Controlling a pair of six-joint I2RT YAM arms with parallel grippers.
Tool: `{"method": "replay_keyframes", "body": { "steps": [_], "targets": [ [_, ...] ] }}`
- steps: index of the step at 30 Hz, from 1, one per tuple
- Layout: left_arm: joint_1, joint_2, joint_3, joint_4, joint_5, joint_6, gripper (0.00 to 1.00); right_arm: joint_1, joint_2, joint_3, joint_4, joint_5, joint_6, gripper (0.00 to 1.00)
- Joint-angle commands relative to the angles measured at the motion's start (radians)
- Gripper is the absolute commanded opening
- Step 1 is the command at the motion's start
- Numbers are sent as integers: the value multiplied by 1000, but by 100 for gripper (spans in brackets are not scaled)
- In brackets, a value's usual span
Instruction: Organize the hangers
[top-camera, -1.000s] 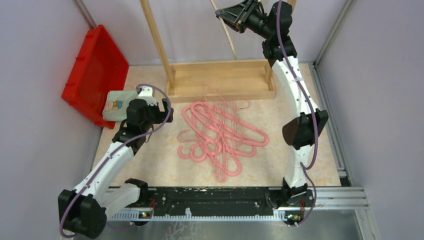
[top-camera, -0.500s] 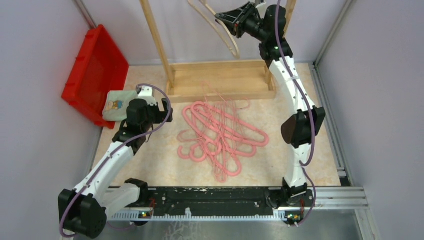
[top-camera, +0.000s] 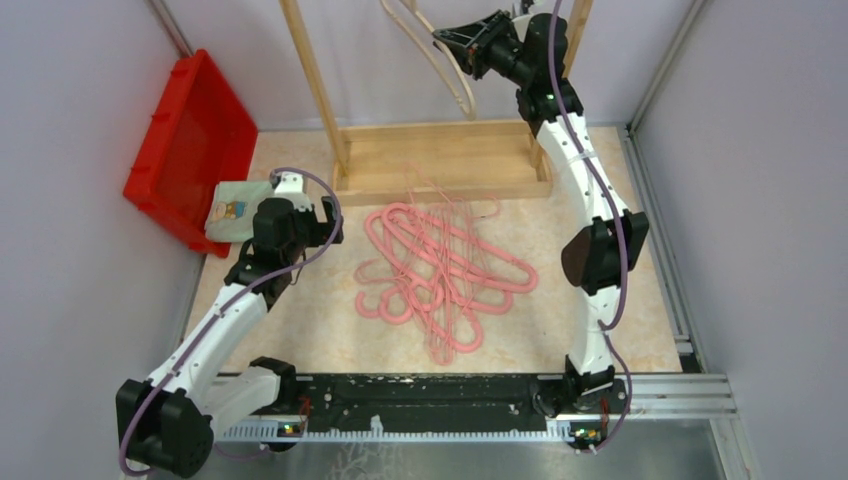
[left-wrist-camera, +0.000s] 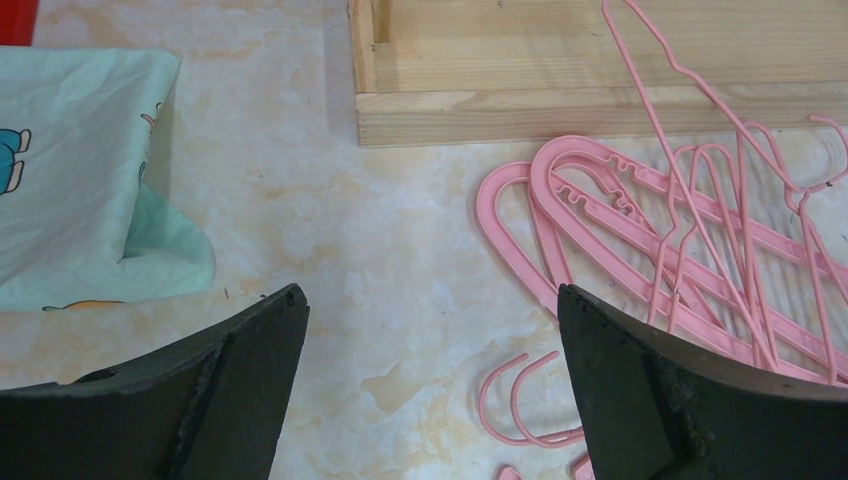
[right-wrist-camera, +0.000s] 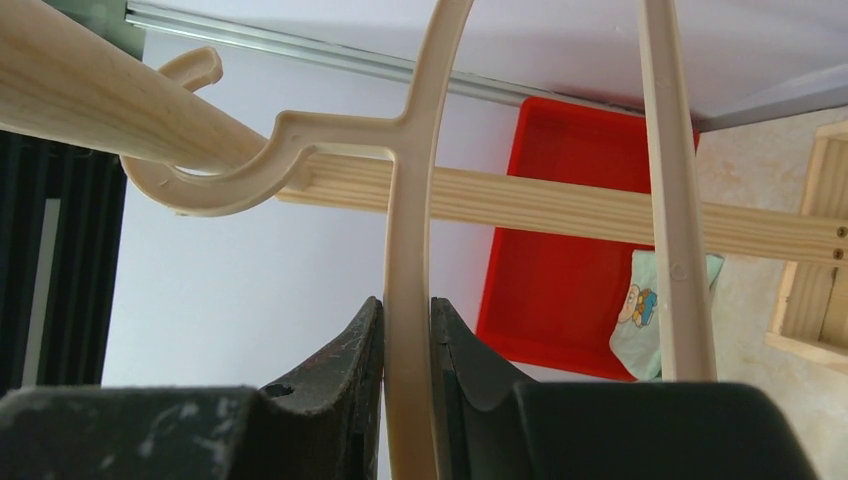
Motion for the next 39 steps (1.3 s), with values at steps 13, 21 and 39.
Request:
{"method": "replay_keyframes", "body": {
  "steps": [13,21,39],
  "targets": [
    [-1,-25,-14,-11,-32,7,100,97,47,9,-104,30,-127,2],
    [0,-30,-19,-14,-27,3,100,88,-26,-68,-124,65,-195,30],
    [2,33,4,14,18,-47,100,-8,-334,-320,-109,85,-415,77]
  ]
}}
